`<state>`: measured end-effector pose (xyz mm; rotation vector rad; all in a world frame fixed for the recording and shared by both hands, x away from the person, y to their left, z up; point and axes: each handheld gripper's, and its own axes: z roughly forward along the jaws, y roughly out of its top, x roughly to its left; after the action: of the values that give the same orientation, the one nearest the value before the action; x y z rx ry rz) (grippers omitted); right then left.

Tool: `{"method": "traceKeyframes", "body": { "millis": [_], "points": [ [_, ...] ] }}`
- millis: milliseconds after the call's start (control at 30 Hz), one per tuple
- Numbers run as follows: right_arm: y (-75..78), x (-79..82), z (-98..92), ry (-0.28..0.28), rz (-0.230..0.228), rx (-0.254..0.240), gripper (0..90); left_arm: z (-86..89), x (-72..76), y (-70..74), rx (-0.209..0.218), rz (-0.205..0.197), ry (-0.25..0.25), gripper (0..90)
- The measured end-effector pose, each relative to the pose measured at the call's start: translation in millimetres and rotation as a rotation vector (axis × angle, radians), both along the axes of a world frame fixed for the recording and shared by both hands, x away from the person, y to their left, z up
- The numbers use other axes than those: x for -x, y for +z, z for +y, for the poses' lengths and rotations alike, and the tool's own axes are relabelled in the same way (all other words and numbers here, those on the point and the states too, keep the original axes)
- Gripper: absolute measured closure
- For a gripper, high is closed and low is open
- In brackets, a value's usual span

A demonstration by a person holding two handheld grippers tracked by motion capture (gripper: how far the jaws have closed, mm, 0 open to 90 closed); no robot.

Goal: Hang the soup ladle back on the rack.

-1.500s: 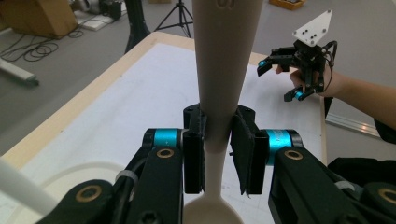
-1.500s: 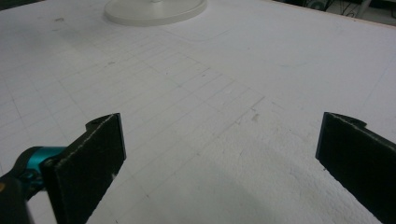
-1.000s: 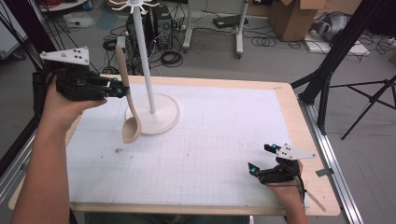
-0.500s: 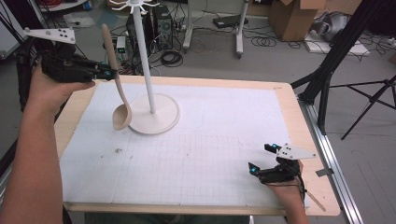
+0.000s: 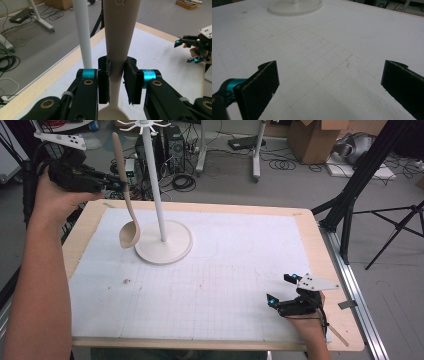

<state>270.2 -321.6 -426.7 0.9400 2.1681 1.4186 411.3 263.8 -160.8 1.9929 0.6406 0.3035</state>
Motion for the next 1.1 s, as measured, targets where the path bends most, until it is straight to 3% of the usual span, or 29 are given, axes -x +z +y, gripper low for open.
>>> {"method": "traceKeyframes", "body": {
  "millis": [200, 567, 767, 1100],
  "points": [
    [0.1, 0.0, 0.1, -0.001, 0.0, 0.0, 0.2, 1.7, -7.2, 6.3, -0.002, 0.006, 0.015, 74.7],
    [0.7, 0.2, -1.0, -0.003, -0.002, 0.002, 0.2, 1.9, -14.3, 5.1, -0.003, 0.015, 0.031, 74.7],
    [1.0, 0.0, -0.5, -0.001, -0.004, 0.001, 0.2, -5.7, -15.6, 9.3, -0.039, 0.015, 0.03, 74.7],
    [2.3, 1.4, -0.5, 0.0, -0.006, -0.002, 0.2, -9.3, -18.8, 11.4, -0.054, 0.018, 0.045, 74.7]
  ]
}}
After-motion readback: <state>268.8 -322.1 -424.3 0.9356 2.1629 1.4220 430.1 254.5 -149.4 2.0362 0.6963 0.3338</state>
